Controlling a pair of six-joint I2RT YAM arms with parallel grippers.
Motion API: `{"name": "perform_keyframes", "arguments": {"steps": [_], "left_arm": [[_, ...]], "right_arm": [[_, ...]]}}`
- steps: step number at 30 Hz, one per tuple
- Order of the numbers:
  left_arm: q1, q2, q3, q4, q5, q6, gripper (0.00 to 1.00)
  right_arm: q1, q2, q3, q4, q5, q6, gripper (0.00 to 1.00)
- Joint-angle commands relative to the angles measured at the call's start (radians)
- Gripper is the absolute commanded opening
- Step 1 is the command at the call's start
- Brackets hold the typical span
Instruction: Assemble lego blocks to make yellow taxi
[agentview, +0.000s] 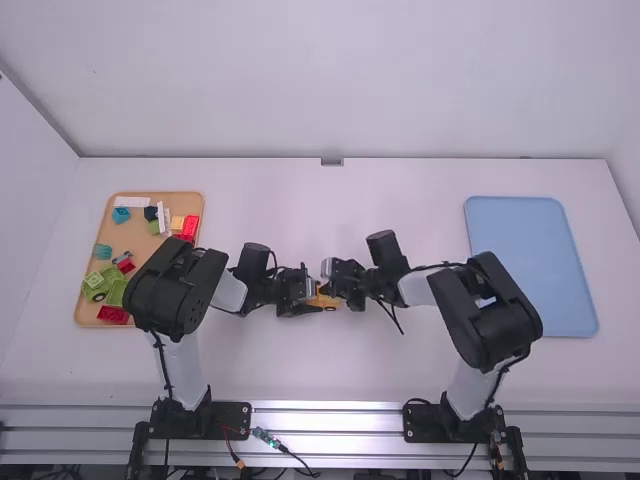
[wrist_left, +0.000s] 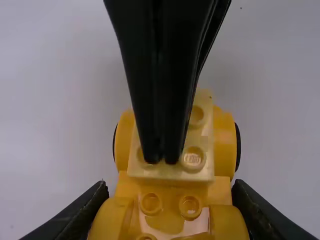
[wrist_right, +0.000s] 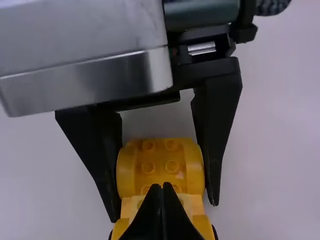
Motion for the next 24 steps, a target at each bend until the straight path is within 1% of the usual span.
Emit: {"name": "perform_keyframes", "arguments": {"steps": [1,6,9,16,18,20,24], "left_arm": [[-0.008,0.019,-0.013,-0.006,-0.030,0.012,0.44],[-0.007,0.019,-0.013,-0.007,-0.031,0.012,0.43],[0.000,0.019,-0.013,-0.006,-0.030,0.011,0.43],[-0.004,0.019,-0.013,-0.006,-0.030,0.012,0.42],[0.001,0.019,-0.013,-0.006,-0.030,0.011,0.42],[-0.003,0.019,-0.013,-0.006,-0.031,0.012,0.42],[-0.005,0.019,-0.011,-0.006,-0.030,0.011,0.41]], "right_arm": [[-0.013,0.027,-0.019,-0.011,0.035,0.006,0.00],[-0.044,0.027,-0.038,-0.014,0.012,0.001,0.00],[-0.050,0.027,-0.046,-0.010,0.011,0.000,0.00],[-0.048,0.027,-0.055,-0.019,0.049,0.006,0.00],[-0.047,0.027,-0.054,-0.050,0.073,-0.003,0.00],[-0.038,0.027,-0.052,-0.085,0.099,-0.026,0.00],[-0.011,0.027,-0.054,-0.098,0.150,-0.024,0.00]]}}
